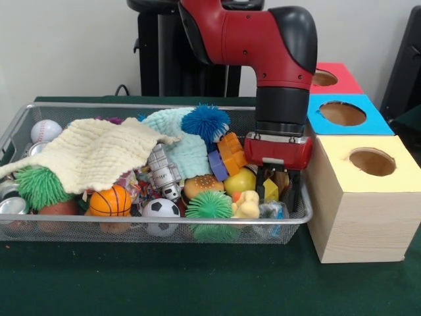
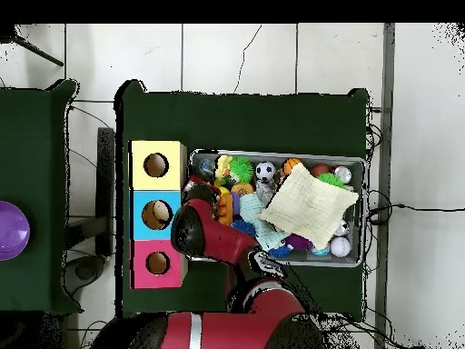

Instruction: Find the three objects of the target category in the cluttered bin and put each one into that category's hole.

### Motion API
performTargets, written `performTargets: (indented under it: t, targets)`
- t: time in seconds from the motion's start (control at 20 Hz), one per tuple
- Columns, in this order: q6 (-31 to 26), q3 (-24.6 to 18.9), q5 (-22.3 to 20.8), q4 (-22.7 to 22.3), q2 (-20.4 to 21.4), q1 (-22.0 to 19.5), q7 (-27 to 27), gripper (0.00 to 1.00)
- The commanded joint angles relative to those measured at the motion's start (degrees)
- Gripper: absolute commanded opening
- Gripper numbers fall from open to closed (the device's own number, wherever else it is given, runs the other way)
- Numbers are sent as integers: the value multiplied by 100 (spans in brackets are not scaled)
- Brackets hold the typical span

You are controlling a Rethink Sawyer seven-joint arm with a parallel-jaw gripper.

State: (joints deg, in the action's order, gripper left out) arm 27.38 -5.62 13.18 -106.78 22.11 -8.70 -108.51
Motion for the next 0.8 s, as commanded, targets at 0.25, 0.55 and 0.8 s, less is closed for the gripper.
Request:
performTargets:
  t: [0.25, 0.55, 0.8]
  targets:
    - [183, -181, 337, 576, -353, 147, -1197, 0]
    - [241, -108, 208, 640, -341, 171, -1090, 0]
    - [307, 60, 376, 547, -222, 325, -1089, 0]
